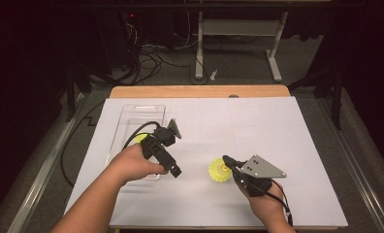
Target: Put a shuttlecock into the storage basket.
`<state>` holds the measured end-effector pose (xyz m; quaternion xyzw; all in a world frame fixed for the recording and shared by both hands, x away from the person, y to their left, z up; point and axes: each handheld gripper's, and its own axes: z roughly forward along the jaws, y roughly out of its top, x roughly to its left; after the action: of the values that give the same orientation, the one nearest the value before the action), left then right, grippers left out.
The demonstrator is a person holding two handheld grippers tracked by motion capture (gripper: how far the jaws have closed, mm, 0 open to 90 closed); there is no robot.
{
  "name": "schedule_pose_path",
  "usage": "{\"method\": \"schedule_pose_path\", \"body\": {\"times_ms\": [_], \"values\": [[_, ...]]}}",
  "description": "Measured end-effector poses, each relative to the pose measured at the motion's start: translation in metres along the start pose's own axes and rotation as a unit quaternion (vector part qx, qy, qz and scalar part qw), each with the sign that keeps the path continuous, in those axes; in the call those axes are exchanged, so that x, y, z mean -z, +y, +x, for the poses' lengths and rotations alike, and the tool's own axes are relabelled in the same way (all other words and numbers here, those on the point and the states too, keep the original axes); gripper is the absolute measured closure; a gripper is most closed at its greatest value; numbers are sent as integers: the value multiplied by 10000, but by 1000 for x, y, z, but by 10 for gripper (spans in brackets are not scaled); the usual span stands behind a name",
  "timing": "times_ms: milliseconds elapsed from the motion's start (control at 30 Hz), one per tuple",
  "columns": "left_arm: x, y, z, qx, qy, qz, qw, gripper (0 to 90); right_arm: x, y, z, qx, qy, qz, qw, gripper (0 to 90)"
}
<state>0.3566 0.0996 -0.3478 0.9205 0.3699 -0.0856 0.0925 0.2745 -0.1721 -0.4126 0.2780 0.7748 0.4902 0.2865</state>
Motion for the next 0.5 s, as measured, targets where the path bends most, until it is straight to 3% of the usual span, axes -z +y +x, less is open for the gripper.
{"method": "schedule_pose_path", "body": {"times_ms": [500], "values": [[-1, 0, -2, -27, -23, -38, 10000, 37, -19, 8, 20, 25, 303, -123, 9995, 900]]}}
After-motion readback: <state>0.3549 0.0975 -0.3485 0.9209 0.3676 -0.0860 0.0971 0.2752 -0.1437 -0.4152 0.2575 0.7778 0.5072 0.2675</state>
